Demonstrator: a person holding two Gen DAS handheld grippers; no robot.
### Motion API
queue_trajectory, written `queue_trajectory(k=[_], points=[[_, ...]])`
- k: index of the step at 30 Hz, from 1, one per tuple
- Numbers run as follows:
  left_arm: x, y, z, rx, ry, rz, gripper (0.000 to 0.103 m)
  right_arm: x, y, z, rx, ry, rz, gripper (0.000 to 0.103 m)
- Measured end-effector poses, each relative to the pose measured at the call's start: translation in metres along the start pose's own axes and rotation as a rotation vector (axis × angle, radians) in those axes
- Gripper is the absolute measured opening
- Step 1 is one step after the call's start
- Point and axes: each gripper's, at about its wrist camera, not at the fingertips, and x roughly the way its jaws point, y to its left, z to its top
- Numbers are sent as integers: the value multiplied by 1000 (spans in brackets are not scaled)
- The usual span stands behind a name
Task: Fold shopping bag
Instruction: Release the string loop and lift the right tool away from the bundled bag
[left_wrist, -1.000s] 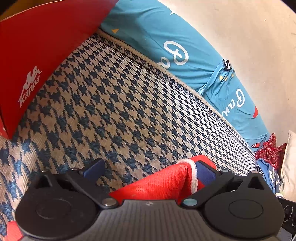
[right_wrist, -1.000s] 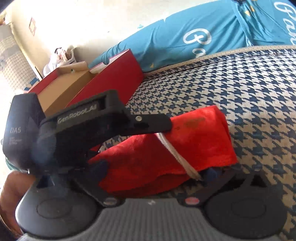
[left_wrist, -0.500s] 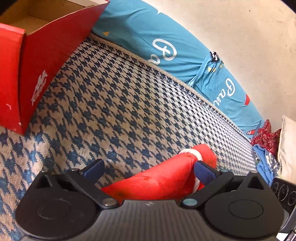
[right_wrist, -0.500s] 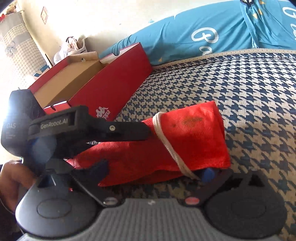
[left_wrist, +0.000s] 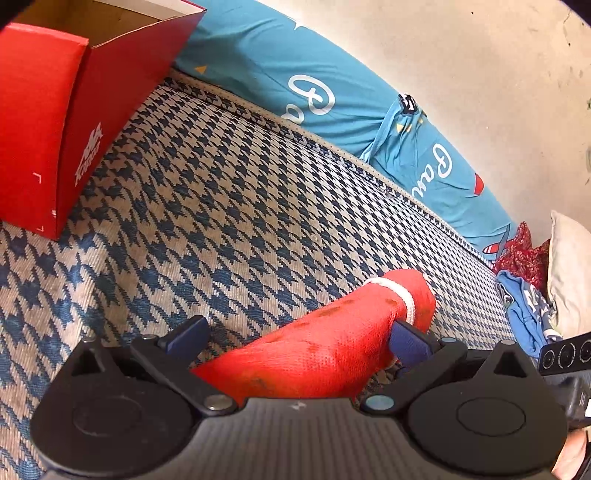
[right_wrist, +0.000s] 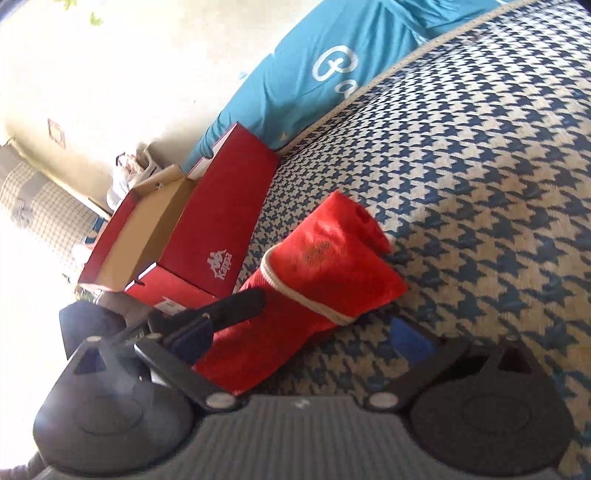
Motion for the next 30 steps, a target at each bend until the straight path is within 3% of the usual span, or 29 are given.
queue_trajectory(k=[4, 12, 15, 18, 20, 22, 30], points=[[-3, -19, -13, 135, 23, 35, 103, -15, -3, -3, 89, -58, -36, 102], [-9, -62, -56, 467, 45, 141, 103, -24, 3, -27, 173, -165, -89, 91], [-13, -72, -68, 536, 42, 149, 103, -35, 17, -35, 87, -246, -194, 89], [-17, -78, -76, 565, 38, 139, 103, -46, 30, -42, -1, -323, -286, 79], [-19, -83, -80, 589, 37, 130, 103, -53, 39, -44, -77, -360, -328, 56], [-21, -87, -85, 613, 37, 123, 103, -59, 49, -47, -166, -382, -343, 46], [-27, -98, -100, 672, 47, 89, 103, -52, 86, -57, -439, -345, -323, 41]])
